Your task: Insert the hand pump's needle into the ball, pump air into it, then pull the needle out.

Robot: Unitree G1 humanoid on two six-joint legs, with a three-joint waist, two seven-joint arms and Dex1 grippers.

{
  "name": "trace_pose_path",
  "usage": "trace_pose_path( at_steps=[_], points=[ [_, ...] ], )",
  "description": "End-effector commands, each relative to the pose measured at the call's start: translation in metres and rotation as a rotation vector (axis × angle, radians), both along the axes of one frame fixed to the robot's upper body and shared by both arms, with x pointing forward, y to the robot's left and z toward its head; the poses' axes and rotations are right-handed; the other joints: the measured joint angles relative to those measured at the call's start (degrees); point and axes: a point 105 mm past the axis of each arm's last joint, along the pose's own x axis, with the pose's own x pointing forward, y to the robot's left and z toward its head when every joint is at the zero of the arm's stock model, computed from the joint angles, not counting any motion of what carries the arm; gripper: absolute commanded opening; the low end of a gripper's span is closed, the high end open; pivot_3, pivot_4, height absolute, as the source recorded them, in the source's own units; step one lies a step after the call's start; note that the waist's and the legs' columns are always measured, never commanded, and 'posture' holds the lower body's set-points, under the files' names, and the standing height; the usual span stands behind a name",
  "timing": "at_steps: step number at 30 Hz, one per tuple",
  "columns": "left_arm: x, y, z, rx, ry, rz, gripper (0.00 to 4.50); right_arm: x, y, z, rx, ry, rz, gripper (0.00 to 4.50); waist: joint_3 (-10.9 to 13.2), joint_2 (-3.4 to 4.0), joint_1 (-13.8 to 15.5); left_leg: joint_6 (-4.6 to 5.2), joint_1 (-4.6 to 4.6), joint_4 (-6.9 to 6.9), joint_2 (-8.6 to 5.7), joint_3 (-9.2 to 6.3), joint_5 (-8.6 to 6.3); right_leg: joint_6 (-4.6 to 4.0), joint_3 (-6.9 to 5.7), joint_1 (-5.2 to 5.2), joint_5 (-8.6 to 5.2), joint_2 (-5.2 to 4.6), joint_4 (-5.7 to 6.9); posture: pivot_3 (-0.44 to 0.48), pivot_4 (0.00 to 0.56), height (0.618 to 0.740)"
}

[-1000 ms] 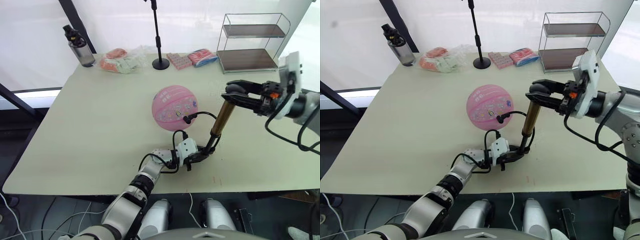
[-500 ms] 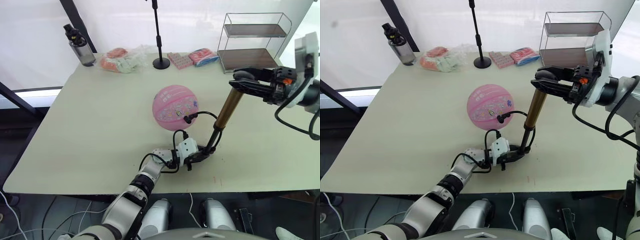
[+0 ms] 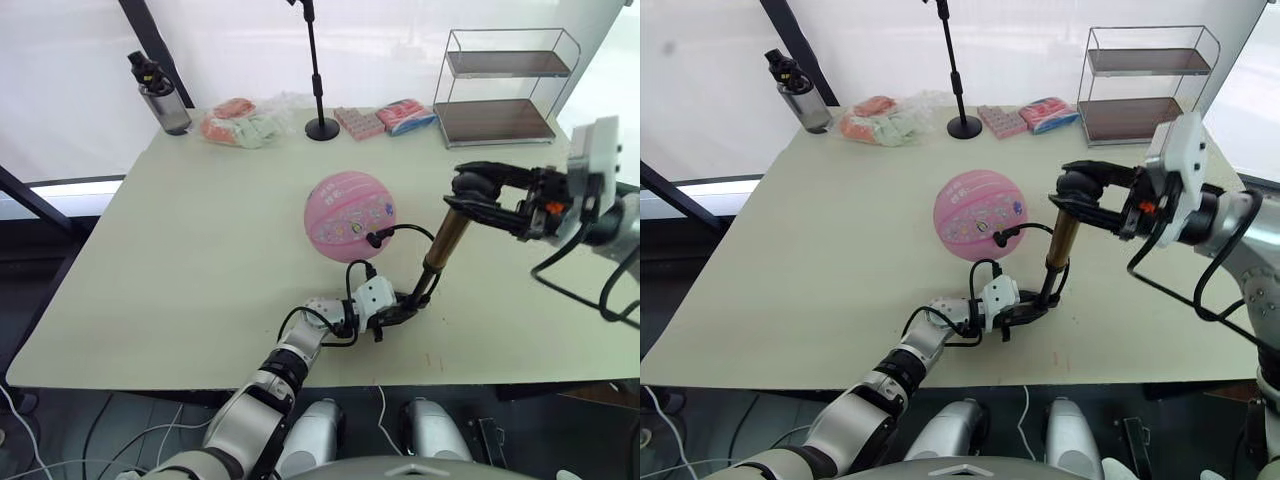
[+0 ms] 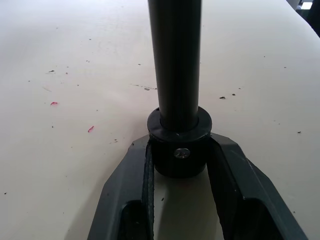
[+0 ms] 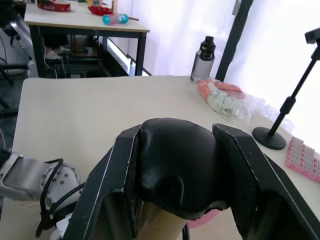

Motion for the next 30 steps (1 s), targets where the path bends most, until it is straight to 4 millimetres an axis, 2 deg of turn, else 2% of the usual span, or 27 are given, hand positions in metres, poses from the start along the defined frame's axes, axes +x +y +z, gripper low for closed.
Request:
trace_pose_path(
  at_steps=[1, 8, 14, 21, 25, 27, 30],
  points=[
    [-0.022, 0.007, -0.034, 0.071, 0.12, -0.019, 1.07, -0.002, 0.008, -0.018, -0.027, 0.014, -0.002, 1.65, 0.0, 0.02, -0.2, 0.0, 0.0, 0.0, 0.0, 0.01, 0.0, 0.0, 0.01, 0.0, 0.0, 0.0, 0.0, 0.0, 0.15, 0.74],
    [-0.022, 0.003, -0.034, 0.069, 0.119, -0.022, 1.07, -0.005, 0.014, -0.064, -0.05, 0.068, -0.008, 1.65, -0.1, 0.09, -0.2, 0.0, 0.03, 0.01, -0.01, -0.01, 0.0, -0.02, 0.0, 0.04, 0.02, 0.01, -0.01, 0.0, 0.15, 0.74],
    [-0.021, -0.001, -0.032, 0.075, 0.108, -0.036, 1.07, -0.004, 0.012, -0.098, -0.069, 0.11, -0.048, 1.65, -0.3, 0.12, -0.2, 0.0, 0.08, 0.01, -0.02, -0.02, 0.0, 0.08, -0.01, 0.09, -0.05, 0.03, 0.0, 0.0, 0.15, 0.74],
    [-0.019, -0.008, -0.03, 0.072, 0.106, -0.045, 1.07, 0.0, 0.01, -0.117, -0.087, 0.121, -0.072, 1.65, -0.4, 0.19, 0.1, 0.0, 0.12, 0.02, -0.04, -0.01, 0.0, 0.14, 0.0, 0.15, -0.08, 0.01, -0.01, 0.0, 0.15, 0.74],
    [-0.02, -0.008, -0.031, 0.075, 0.11, -0.054, 1.07, 0.005, 0.01, -0.108, -0.067, 0.087, -0.079, 1.65, -0.5, 0.26, 0.4, 0.0, 0.13, 0.02, -0.06, -0.01, 0.0, 0.12, 0.0, 0.17, -0.07, 0.0, -0.02, 0.0, 0.15, 0.74],
    [-0.019, -0.008, -0.031, 0.077, 0.111, -0.055, 1.07, 0.009, 0.007, -0.083, -0.043, 0.026, -0.084, 1.65, -0.5, 0.27, 0.4, 0.0, 0.13, 0.02, -0.06, -0.01, 0.0, 0.13, 0.0, 0.17, -0.08, 0.0, -0.02, 0.0, 0.15, 0.74],
    [-0.019, -0.007, -0.032, 0.079, 0.111, -0.056, 1.07, 0.01, 0.005, -0.057, -0.041, -0.042, -0.076, 1.65, -0.5, 0.28, 0.6, 0.0, 0.1, 0.04, -0.07, -0.02, 0.0, 0.13, -0.01, 0.15, -0.07, -0.01, -0.02, 0.0, 0.15, 0.74]
  ],
)
